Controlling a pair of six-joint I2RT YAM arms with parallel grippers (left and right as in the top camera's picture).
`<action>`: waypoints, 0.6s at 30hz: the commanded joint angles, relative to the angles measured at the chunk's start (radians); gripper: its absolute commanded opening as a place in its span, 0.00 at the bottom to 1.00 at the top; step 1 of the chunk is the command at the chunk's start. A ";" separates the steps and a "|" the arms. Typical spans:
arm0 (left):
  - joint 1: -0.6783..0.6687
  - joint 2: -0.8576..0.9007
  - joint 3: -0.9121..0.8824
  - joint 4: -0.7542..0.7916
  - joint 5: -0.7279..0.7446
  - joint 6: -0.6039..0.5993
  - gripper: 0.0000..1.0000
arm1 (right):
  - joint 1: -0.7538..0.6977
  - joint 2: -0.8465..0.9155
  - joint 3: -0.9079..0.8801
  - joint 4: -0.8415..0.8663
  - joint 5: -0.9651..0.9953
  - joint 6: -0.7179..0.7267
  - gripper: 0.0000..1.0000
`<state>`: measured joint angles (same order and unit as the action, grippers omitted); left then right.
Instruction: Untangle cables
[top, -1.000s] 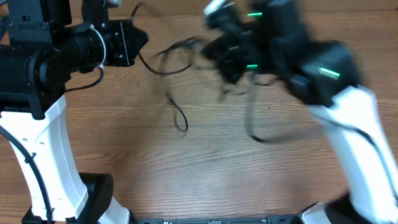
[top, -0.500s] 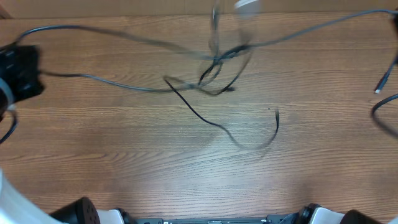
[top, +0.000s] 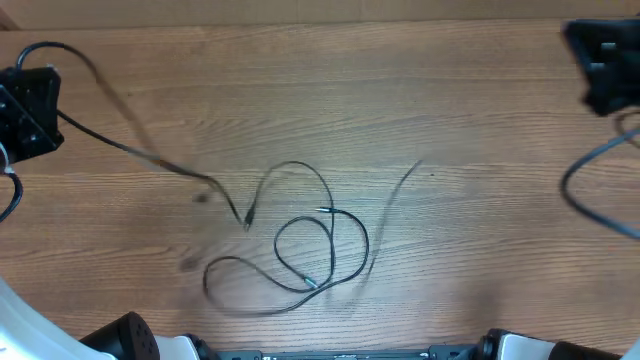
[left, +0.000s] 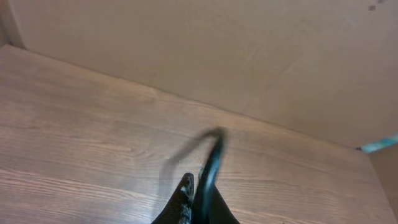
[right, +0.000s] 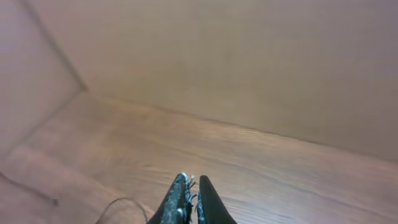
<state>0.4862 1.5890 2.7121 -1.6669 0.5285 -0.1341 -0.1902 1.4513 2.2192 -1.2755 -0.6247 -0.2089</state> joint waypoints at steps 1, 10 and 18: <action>0.059 -0.014 0.006 -0.002 -0.128 -0.017 0.04 | 0.048 -0.007 0.000 0.030 0.246 0.071 0.04; 0.242 -0.032 0.006 -0.018 0.101 0.008 0.04 | -0.113 0.003 -0.001 0.050 -0.030 0.085 0.04; 0.048 -0.029 0.006 0.037 0.223 0.010 0.04 | 0.084 0.013 -0.002 -0.023 0.088 0.078 0.05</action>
<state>0.6006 1.5742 2.7121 -1.6493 0.6735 -0.1452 -0.1524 1.4548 2.2192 -1.2877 -0.5690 -0.1318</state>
